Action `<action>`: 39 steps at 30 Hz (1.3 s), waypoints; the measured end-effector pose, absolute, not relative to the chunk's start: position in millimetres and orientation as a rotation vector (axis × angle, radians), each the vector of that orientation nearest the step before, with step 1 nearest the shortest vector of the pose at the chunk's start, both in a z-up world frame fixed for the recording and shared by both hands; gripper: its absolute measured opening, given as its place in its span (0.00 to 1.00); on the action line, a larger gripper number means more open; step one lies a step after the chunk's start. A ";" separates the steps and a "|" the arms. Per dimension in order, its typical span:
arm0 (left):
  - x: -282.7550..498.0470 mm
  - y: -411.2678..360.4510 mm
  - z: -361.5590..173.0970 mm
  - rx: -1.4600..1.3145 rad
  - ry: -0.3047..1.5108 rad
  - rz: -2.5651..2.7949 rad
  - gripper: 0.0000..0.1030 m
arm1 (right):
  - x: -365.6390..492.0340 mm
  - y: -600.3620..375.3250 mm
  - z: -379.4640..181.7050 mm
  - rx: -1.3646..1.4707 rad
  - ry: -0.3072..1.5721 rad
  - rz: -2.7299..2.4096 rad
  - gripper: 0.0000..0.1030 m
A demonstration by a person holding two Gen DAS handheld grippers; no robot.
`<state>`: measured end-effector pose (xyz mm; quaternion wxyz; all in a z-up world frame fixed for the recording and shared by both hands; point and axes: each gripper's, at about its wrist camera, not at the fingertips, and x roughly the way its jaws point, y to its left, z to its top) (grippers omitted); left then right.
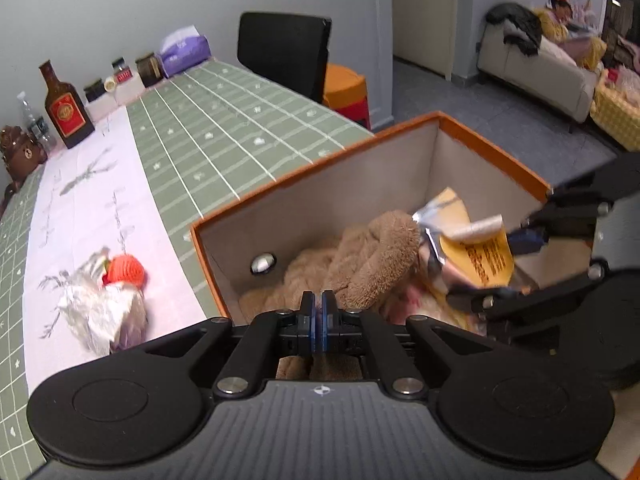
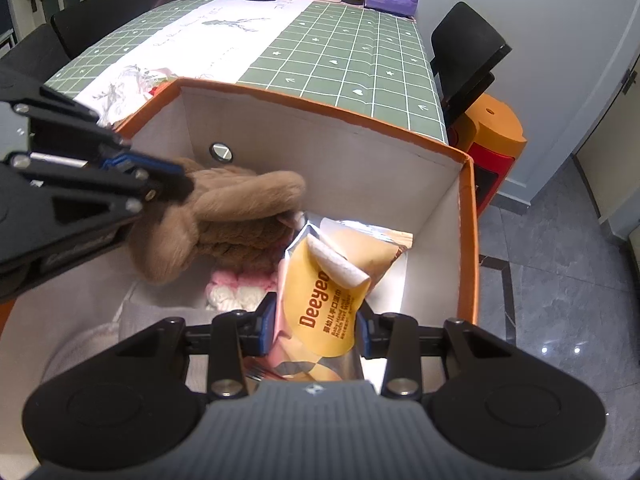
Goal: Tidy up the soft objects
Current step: 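Lower the towel and snack bag into the box and open both grippers, then move both grippers back toward the bear-shaped sponge on the table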
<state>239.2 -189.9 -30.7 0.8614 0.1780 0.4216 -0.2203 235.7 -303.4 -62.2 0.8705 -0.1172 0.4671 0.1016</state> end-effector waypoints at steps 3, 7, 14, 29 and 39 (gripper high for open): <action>228.0 -194.3 -36.9 0.420 0.925 -0.490 0.03 | 231.0 -302.3 -62.0 -0.264 0.983 0.221 0.38; 218.3 -199.3 -41.0 0.475 0.887 -0.468 0.05 | 228.8 -296.7 -66.4 -0.303 0.995 0.207 0.41; 210.0 -189.7 -32.6 0.437 0.834 -0.488 0.24 | 223.4 -296.9 -61.3 -0.303 0.994 0.196 0.45; 169.1 -136.2 6.2 0.189 0.652 -0.503 0.37 | 175.2 -277.1 -10.7 -0.264 0.793 0.137 0.70; 139.9 -86.4 20.8 0.106 0.525 -0.411 0.37 | 142.5 -234.5 7.8 -0.167 0.693 0.184 0.70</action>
